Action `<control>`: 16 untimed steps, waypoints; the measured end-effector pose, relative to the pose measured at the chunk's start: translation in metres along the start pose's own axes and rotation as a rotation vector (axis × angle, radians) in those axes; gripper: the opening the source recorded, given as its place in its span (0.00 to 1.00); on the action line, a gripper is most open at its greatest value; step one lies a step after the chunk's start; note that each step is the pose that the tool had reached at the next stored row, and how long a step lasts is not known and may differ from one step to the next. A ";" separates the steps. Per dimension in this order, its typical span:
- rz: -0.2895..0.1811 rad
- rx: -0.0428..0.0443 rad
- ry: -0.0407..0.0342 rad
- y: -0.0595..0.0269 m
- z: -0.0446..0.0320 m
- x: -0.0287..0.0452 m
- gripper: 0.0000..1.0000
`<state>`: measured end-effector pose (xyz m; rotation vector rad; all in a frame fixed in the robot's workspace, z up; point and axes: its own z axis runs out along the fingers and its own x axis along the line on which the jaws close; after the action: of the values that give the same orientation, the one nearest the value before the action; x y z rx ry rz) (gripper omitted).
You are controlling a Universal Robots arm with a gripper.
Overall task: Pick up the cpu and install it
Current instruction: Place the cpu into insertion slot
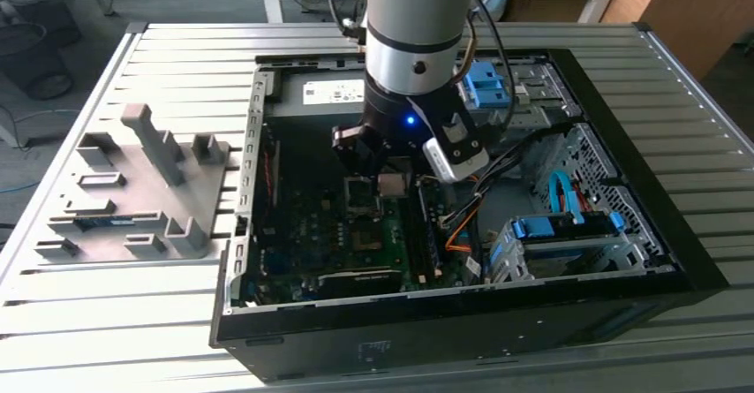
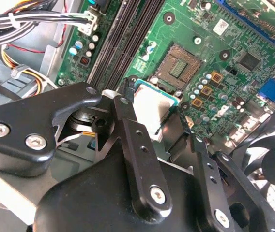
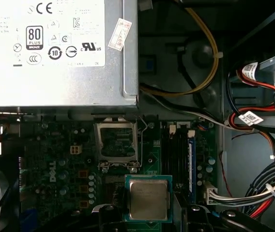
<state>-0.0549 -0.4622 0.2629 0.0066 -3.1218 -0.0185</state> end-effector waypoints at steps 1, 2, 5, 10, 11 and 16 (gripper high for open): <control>0.000 -0.0001 0.0000 0.0000 0.0003 0.0000 0.47; 0.000 -0.0001 -0.0001 -0.0001 0.0007 0.0000 0.47; 0.000 0.0000 0.0000 -0.0002 0.0014 0.0000 0.47; 0.000 0.0000 0.0000 -0.0003 0.0025 0.0000 0.47; 0.000 -0.0001 -0.0001 -0.0004 0.0028 -0.0001 0.47; 0.000 0.0000 0.0000 -0.0009 0.0041 -0.0001 0.47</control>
<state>-0.0549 -0.4631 0.2588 0.0067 -3.1218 -0.0186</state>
